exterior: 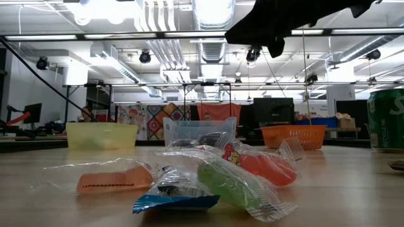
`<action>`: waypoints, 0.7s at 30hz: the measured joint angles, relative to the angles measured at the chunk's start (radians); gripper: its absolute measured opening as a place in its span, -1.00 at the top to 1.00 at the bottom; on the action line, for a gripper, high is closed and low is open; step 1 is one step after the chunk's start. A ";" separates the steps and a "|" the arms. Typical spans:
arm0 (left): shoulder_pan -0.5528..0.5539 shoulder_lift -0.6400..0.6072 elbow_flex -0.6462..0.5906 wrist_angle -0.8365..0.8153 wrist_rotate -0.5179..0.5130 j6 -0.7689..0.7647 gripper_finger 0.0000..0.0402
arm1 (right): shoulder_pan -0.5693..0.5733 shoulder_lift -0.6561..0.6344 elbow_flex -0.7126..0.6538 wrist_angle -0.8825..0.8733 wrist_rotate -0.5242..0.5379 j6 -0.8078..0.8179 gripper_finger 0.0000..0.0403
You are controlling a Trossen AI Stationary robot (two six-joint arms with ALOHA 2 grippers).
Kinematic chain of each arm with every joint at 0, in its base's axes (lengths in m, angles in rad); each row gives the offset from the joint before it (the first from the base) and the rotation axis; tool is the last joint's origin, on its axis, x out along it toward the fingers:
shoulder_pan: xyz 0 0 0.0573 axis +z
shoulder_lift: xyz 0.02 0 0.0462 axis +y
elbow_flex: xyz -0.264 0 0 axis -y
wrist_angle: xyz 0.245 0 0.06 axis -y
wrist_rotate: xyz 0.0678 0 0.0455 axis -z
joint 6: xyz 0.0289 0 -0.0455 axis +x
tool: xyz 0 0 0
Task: Organize candy in baskets
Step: Put the white chocolate bar chocolate into the orange bin
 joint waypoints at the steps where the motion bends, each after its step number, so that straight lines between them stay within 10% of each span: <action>1: -0.002 0.010 -0.006 -0.011 0.000 -0.009 0.52 | 0.004 0.000 0.000 0.001 0.000 0.000 0.74; 10: -0.005 0.012 -0.076 0.051 0.008 -0.025 0.46 | 0.005 0.000 0.003 0.034 0.000 -0.025 0.74; 21: -0.005 0.010 -0.082 0.041 -0.002 -0.020 0.96 | 0.001 0.001 0.004 0.156 -0.052 -0.122 0.74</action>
